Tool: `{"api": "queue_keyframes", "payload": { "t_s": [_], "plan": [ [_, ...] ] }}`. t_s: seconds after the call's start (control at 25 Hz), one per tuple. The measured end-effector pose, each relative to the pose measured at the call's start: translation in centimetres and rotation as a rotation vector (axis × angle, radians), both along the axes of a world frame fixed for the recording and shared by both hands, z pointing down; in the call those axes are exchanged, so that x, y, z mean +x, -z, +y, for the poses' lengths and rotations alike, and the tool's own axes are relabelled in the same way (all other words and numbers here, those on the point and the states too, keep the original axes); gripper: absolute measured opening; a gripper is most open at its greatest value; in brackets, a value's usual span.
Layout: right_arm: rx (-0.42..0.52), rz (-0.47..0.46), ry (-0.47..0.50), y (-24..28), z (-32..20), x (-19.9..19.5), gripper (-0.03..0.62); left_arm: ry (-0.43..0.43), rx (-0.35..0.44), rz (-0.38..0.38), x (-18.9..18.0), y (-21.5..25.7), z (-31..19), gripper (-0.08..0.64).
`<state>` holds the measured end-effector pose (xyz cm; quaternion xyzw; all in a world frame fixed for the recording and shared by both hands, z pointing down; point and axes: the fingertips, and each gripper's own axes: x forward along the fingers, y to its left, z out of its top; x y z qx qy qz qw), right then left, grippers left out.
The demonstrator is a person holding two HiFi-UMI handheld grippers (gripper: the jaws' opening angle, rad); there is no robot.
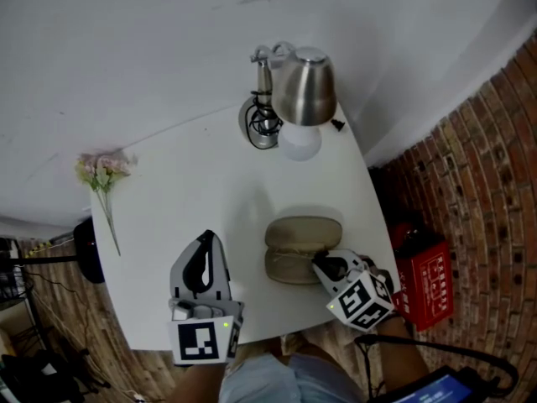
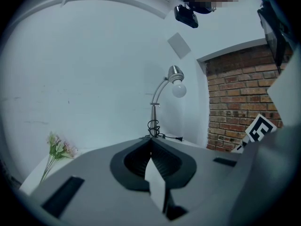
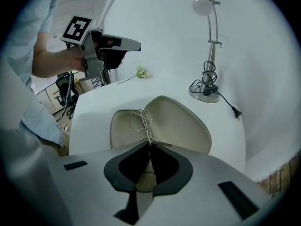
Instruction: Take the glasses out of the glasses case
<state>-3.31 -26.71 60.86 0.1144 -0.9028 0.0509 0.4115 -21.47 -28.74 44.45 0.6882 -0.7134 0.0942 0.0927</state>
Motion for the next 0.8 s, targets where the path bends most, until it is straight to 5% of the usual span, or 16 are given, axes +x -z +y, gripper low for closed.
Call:
{"api": "queue_keyframes", "payload": {
  "t_s": [0.8],
  "plan": [
    [0.156, -0.145, -0.183, 5.6, -4.0, 1.1, 0.029, -0.013, 0.071, -0.024, 0.9, 3.5, 0.7, 0.006]
  ]
}}
